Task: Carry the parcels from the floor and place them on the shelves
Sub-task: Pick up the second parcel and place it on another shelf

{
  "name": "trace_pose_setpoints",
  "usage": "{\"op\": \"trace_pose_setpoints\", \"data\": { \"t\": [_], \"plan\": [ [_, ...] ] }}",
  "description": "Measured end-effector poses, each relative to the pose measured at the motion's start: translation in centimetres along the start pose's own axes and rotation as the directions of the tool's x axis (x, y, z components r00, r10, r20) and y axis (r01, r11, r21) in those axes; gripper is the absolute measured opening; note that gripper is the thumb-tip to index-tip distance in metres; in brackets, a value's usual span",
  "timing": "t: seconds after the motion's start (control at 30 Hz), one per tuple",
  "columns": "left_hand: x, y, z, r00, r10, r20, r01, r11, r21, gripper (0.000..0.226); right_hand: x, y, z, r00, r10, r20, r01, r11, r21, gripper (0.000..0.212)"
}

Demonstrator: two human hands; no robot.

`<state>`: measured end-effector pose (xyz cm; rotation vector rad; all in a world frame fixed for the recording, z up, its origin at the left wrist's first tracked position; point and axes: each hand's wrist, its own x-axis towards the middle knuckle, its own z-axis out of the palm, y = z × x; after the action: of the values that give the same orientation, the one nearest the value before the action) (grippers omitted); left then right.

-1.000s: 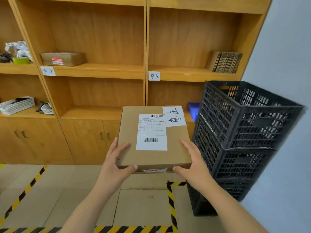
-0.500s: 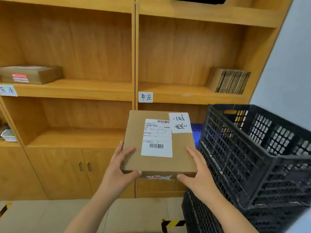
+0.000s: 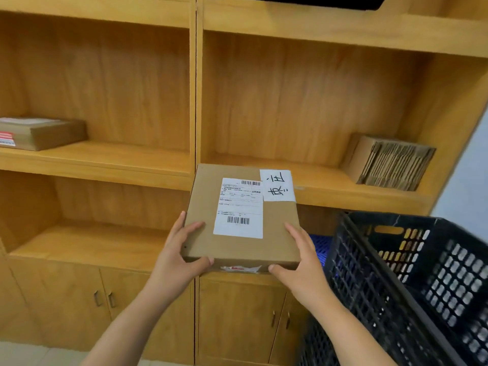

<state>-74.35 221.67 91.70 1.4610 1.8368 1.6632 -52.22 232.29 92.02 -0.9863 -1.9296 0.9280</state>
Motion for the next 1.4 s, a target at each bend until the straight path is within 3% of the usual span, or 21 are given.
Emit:
{"op": "trace_pose_setpoints", "data": {
  "t": [0.3, 0.47, 0.97, 1.03, 1.17, 1.4],
  "plan": [
    [11.1, -0.6, 1.5, 0.997, 0.078, -0.013, -0.078, 0.996, 0.032, 0.065, 10.8, 0.1, -0.6, 0.997, -0.081, -0.014, 0.082, 0.997, 0.007, 0.086],
    [16.5, -2.0, 2.3, 0.995, 0.091, 0.048, -0.093, 0.995, 0.042, 0.066, 16.0, 0.3, 0.1, 0.996, -0.085, -0.03, 0.084, 0.995, -0.044, 0.084],
    [27.1, -5.4, 2.2, 0.968, 0.21, 0.134, -0.231, 0.958, 0.171, 0.051, 26.3, 1.3, 2.1, 0.997, -0.009, -0.076, -0.001, 0.991, -0.136, 0.074],
    [28.0, -5.6, 2.3, 0.961, 0.249, 0.121, -0.274, 0.922, 0.273, 0.052, 27.0, 1.3, 2.1, 0.996, -0.015, -0.092, 0.0, 0.987, -0.159, 0.073],
    [29.5, -6.2, 3.0, 0.885, 0.447, 0.129, -0.444, 0.73, 0.52, 0.046, 28.4, 1.6, 2.1, 0.984, -0.096, -0.15, 0.047, 0.952, -0.301, 0.06],
    [31.8, -5.7, 4.9, 0.871, 0.48, 0.105, -0.419, 0.614, 0.669, 0.038, 31.4, 1.8, 2.3, 0.943, -0.294, -0.157, 0.152, 0.798, -0.583, 0.045]
  ]
}}
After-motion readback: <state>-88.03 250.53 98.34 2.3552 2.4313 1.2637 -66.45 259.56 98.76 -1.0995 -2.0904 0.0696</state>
